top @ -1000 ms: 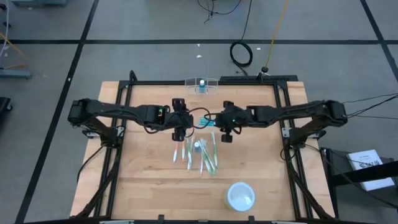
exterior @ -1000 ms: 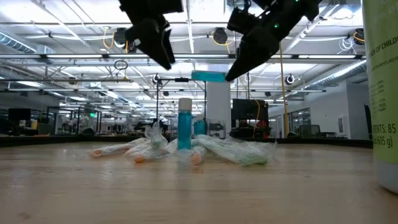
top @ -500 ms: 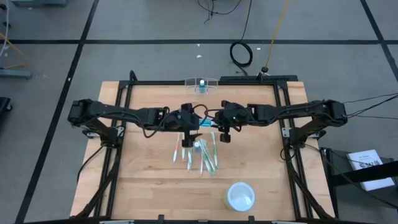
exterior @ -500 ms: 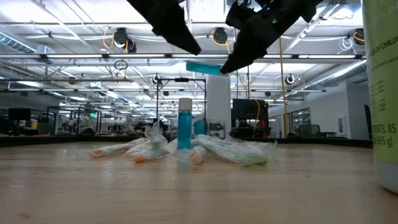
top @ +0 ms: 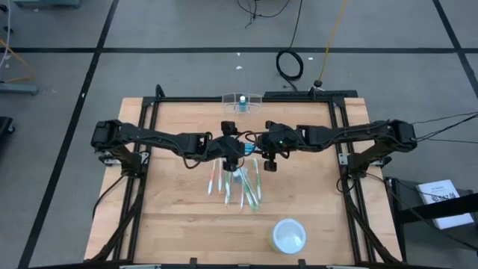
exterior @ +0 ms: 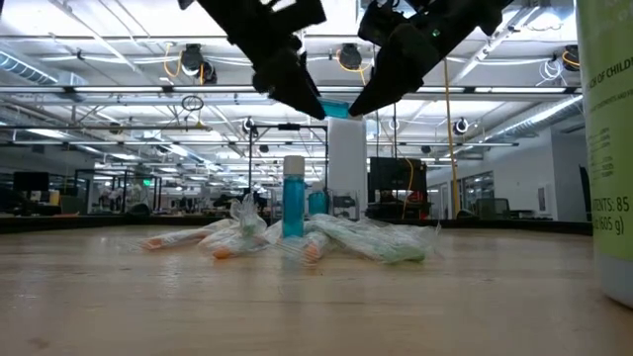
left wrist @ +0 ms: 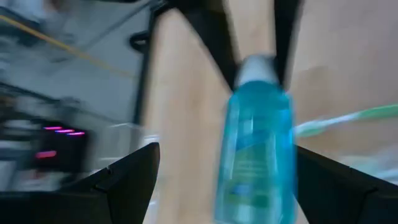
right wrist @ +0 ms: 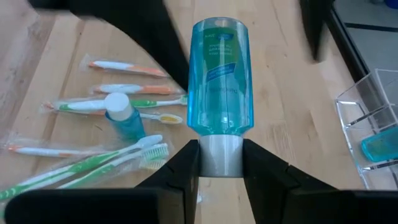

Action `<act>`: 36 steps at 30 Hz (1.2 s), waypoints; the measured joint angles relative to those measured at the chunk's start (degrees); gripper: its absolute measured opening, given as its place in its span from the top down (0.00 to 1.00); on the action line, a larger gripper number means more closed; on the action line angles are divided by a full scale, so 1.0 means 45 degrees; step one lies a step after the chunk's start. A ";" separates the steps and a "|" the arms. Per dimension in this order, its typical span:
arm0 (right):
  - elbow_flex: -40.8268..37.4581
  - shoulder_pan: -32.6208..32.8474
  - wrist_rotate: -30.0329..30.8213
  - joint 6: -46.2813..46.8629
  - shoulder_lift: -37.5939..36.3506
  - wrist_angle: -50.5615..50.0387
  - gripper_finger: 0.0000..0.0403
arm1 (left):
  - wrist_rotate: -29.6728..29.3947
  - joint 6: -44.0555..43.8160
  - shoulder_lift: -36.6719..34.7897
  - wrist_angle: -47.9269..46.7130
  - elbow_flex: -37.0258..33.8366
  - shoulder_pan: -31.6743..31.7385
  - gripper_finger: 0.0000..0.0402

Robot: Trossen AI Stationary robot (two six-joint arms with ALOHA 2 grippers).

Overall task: Pick & Place toothbrushing station
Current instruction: Put the blue mouthwash into the transparent organizer

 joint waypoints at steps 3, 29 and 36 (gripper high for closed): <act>0.0000 0.0000 0.0033 0.0006 0.0000 0.0181 0.77 | -0.1399 0.1139 0.0312 0.0429 -0.0003 -0.0169 0.16; 0.0000 -0.0034 0.0727 0.0311 -0.0005 0.0848 0.77 | -0.3392 0.2280 0.0637 0.1365 -0.0019 -0.0900 0.54; 0.0010 -0.0034 0.0689 0.0311 -0.0015 0.0845 0.77 | -0.3343 0.2361 0.0642 0.1302 -0.0033 -0.0900 0.69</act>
